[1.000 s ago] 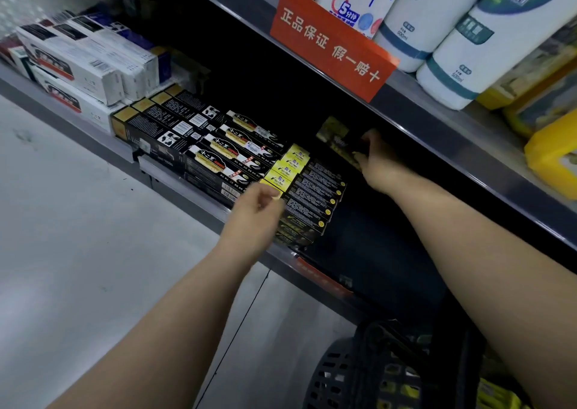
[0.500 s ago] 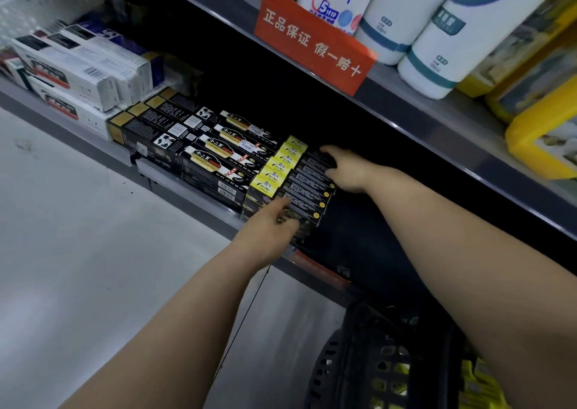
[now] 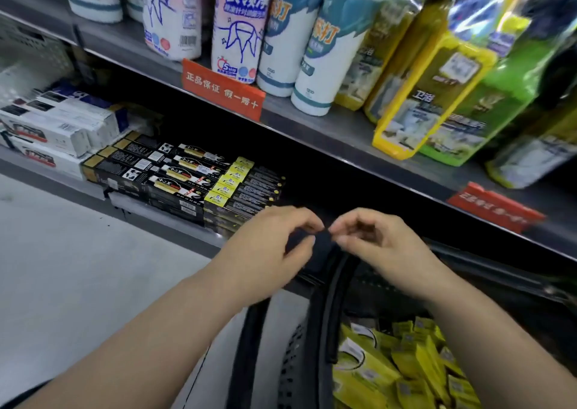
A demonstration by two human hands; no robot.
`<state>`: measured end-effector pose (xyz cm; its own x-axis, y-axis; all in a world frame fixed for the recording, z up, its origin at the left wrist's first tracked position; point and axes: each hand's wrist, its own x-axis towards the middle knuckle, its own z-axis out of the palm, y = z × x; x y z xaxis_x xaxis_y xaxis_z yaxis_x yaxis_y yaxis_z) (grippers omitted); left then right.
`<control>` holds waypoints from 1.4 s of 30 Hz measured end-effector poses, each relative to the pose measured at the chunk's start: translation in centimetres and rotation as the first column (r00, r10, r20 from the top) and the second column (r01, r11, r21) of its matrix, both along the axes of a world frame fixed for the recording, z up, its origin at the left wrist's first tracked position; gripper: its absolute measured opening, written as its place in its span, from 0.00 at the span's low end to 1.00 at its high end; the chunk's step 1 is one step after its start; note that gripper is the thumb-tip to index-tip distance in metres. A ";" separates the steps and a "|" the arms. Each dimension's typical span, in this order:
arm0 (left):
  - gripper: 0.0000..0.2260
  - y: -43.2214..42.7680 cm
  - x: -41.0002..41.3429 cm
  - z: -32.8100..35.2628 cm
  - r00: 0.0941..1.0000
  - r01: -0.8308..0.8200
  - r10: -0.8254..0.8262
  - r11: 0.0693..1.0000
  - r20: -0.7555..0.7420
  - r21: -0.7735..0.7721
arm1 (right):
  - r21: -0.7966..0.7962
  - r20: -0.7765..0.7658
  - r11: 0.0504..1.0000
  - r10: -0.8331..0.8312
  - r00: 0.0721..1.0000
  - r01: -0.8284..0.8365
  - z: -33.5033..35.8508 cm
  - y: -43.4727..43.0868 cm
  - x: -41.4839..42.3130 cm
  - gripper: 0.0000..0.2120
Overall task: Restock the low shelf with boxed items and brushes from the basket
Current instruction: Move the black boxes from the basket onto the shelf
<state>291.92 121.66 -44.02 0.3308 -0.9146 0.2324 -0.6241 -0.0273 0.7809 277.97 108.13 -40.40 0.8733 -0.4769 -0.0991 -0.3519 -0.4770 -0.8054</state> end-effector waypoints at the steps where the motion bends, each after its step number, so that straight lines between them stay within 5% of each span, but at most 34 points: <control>1: 0.09 0.4 -1.2 0.4 0.995 0.061 -0.060 0.998 0.080 -0.005 | 0.061 -0.009 0.998 -0.025 1.000 0.025 -0.5 0.2 -2.0 0.09; 5: 0.09 1.3 -5.9 1.5 0.920 0.308 -0.318 0.948 0.228 0.079 | 0.148 -0.282 0.988 -0.010 0.959 0.054 -5.2 0.6 -9.3 0.06; 9: 0.11 1.3 -9.9 0.9 0.817 0.461 -0.523 0.845 0.241 0.271 | 0.145 -0.638 0.986 0.161 0.753 -0.088 -11.1 1.9 -14.5 0.10; 11: 0.11 1.4 -11.7 0.5 0.759 0.505 -0.596 0.793 0.262 0.339 | 0.169 -0.733 0.968 0.249 0.633 -0.184 -13.1 3.0 -15.8 0.17; 15: 0.10 1.2 -14.1 -0.3 0.680 0.557 -0.688 0.710 0.255 0.430 | 0.095 -0.744 0.923 0.314 0.590 -0.372 -15.3 4.9 -16.3 0.39; 19: 0.09 0.7 -14.8 -0.9 0.654 0.551 -0.728 0.644 0.205 0.530 | -0.042 -0.819 0.756 0.349 0.456 -0.653 -16.1 6.4 -16.4 0.54; 22: 0.09 0.5 -14.8 -1.0 0.671 0.543 -0.727 0.618 0.150 0.569 | -0.068 -0.823 0.722 0.350 0.448 -0.688 -16.0 6.0 -16.5 0.50; 29: 0.10 0.0 -14.8 -1.0 0.704 0.521 -0.704 0.601 0.093 0.606 | 0.040 -0.691 0.949 0.251 0.678 -0.312 -15.2 4.1 -18.5 0.27; 31: 0.10 0.0 -14.7 -1.1 0.706 0.517 -0.703 0.596 0.088 0.614 | -0.082 -0.743 0.922 0.196 0.640 -0.378 -14.7 4.0 -18.7 0.26; 35: 0.11 0.0 -14.7 -1.3 0.705 0.521 -0.706 0.586 0.075 0.621 | -0.182 -0.881 0.666 0.217 0.421 -0.723 -15.1 6.4 -18.4 0.27; 38: 0.11 0.0 -14.6 -1.3 0.713 0.516 -0.697 0.593 0.073 0.618 | -0.187 -0.903 0.536 0.237 0.359 -0.823 -15.6 8.0 -17.3 0.20; 42: 0.12 -0.1 -14.5 -1.4 0.726 0.507 -0.683 0.611 0.080 0.608 | -0.167 -0.891 0.617 0.239 0.385 -0.769 -15.8 8.2 -17.1 0.08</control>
